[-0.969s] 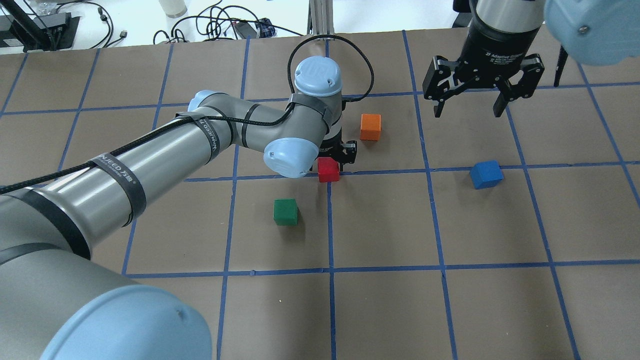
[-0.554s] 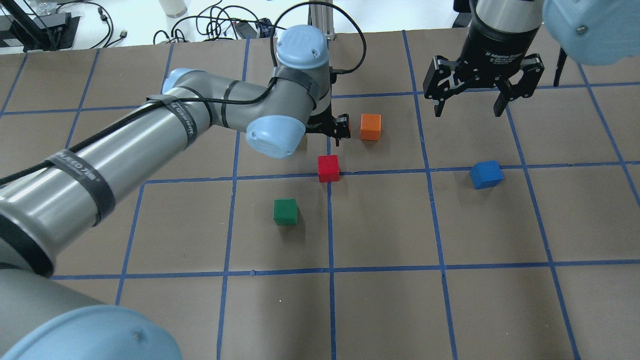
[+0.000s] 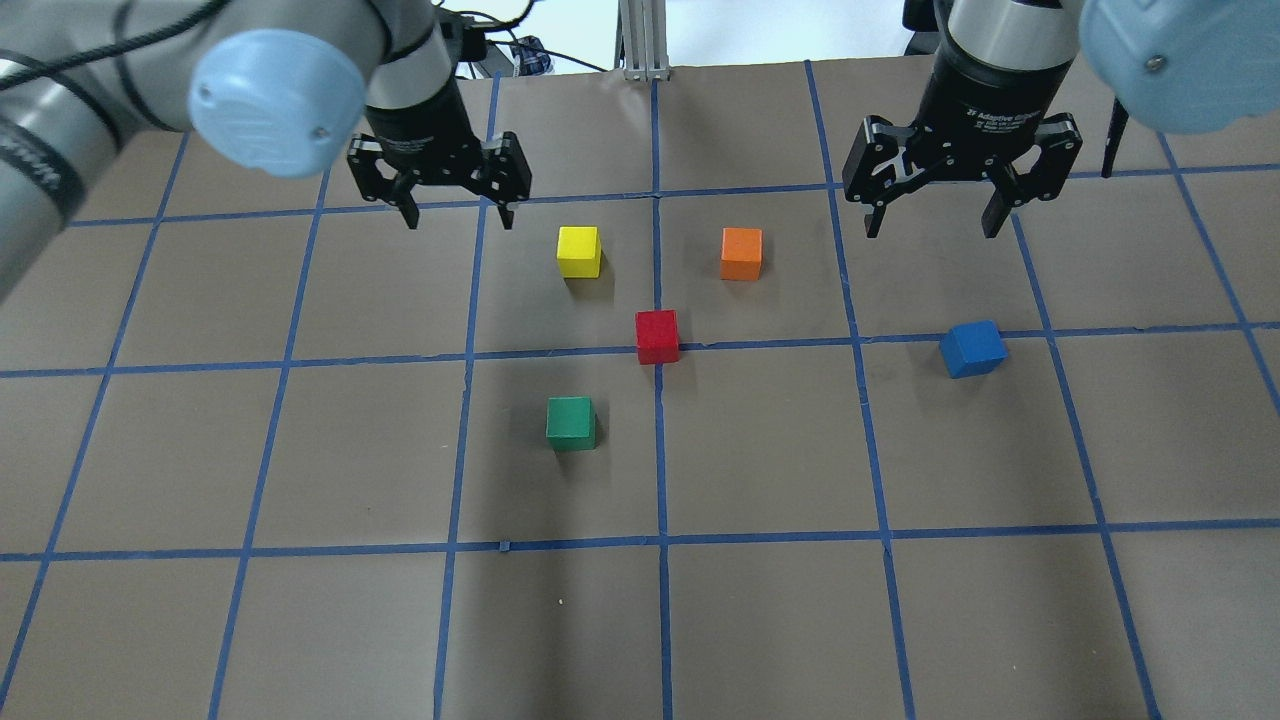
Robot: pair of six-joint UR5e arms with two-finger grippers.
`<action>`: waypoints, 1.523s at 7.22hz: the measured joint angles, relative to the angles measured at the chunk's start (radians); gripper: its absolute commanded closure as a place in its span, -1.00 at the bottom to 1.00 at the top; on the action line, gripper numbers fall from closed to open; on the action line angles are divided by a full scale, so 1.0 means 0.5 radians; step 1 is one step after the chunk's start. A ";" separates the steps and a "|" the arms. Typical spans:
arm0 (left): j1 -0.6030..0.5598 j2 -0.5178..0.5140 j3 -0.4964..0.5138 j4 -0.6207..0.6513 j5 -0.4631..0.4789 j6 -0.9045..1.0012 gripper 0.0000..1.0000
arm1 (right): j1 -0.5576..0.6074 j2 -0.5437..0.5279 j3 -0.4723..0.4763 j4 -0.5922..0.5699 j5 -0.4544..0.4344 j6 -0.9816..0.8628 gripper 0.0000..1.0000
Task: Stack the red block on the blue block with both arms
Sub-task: 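Open the left gripper to release the red cube and raise it, then reach the right gripper to the red cube and grasp it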
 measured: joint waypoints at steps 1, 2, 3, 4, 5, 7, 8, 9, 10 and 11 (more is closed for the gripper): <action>0.071 0.127 -0.002 -0.086 0.005 0.054 -1.00 | 0.003 0.011 0.002 0.000 0.007 0.005 -1.00; 0.133 0.227 -0.006 -0.138 0.003 0.078 -1.00 | 0.011 0.037 -0.002 -0.010 0.009 0.013 -1.00; 0.178 0.284 -0.010 -0.163 -0.007 0.087 -1.00 | 0.022 0.067 -0.007 -0.048 0.021 0.019 -1.00; 0.195 0.300 -0.012 -0.171 -0.012 0.089 -1.00 | 0.028 0.099 -0.007 -0.108 0.054 0.022 -1.00; 0.194 0.291 -0.014 -0.172 -0.013 0.082 -1.00 | 0.044 0.131 -0.008 -0.168 0.088 0.024 -1.00; 0.190 0.279 -0.015 -0.185 -0.016 0.085 -1.00 | 0.162 0.219 -0.009 -0.329 0.110 0.035 -1.00; 0.189 0.295 -0.015 -0.198 -0.013 0.090 -1.00 | 0.242 0.282 -0.012 -0.430 0.113 0.063 -1.00; 0.189 0.314 -0.015 -0.215 -0.011 0.094 -1.00 | 0.340 0.356 -0.013 -0.558 0.113 0.120 -1.00; 0.188 0.327 -0.015 -0.232 -0.014 0.095 -1.00 | 0.430 0.423 -0.012 -0.646 0.112 0.165 -1.00; 0.186 0.333 -0.010 -0.240 -0.019 0.094 -1.00 | 0.482 0.480 -0.010 -0.687 0.112 0.197 -1.00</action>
